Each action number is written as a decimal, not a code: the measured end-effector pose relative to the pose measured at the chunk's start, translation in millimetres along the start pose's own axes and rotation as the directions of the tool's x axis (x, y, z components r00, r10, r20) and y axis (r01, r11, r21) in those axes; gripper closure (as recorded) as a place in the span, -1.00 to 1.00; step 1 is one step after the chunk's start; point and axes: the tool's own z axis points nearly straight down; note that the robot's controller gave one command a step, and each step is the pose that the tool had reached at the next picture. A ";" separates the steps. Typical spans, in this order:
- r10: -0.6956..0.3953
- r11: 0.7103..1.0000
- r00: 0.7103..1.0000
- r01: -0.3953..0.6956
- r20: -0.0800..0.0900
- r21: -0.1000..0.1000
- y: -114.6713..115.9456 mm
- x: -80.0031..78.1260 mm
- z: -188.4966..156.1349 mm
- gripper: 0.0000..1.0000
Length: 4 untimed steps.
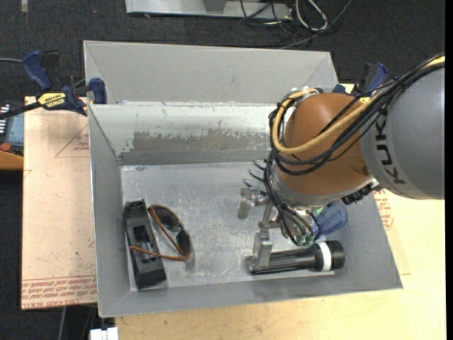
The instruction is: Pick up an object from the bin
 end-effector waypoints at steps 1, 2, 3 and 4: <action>0.003 1.000 1.000 -0.003 0.007 -0.001 -0.5 -1.6 -2.9 -1.00; -0.266 0.964 0.964 0.266 0.009 0.002 -86.1 -11.7 91.8 -1.00; -0.416 0.909 0.909 0.416 0.017 0.004 -135.1 -27.9 62.0 -1.00; -0.271 0.962 0.962 0.271 0.006 -0.002 -94.3 -5.3 104.2 -1.00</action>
Offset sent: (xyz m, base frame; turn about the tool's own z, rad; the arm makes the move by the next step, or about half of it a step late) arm 0.0139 -0.1241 -0.1333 -0.3824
